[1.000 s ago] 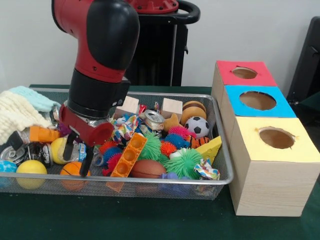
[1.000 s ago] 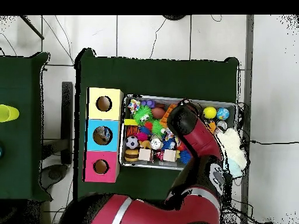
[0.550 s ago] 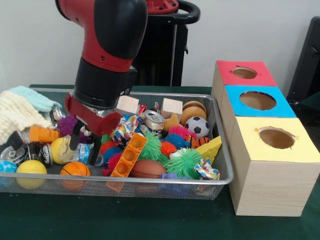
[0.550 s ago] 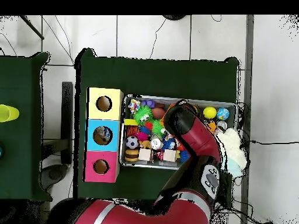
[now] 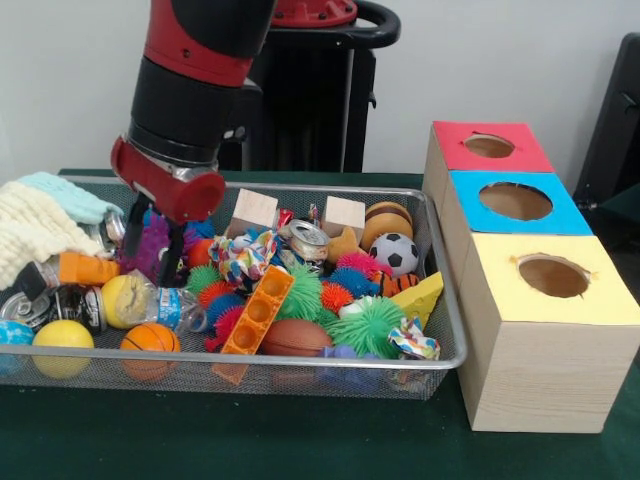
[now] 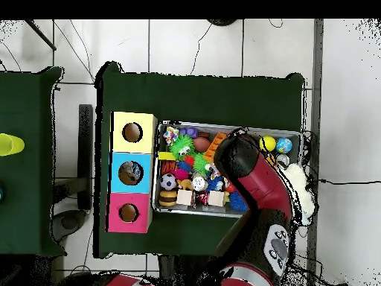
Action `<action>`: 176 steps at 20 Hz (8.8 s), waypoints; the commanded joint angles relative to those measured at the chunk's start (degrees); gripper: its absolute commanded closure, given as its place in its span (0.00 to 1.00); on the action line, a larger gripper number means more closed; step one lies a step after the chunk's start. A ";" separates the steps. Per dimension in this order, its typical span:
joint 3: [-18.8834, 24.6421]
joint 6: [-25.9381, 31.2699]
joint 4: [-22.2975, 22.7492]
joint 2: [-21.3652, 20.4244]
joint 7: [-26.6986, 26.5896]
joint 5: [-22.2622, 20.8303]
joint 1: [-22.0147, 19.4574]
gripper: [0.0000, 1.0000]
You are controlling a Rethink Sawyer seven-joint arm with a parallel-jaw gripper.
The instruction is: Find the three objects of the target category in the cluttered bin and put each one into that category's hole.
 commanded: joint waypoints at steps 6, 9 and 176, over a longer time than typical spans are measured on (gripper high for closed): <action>7.75 -0.12 11.07 -2.30 11.87 -1.27 -4.54 0.00; 10.36 -1.72 12.15 -2.27 12.00 -0.91 -5.98 0.00; 5.60 10.32 -9.84 23.67 12.68 1.90 1.72 1.00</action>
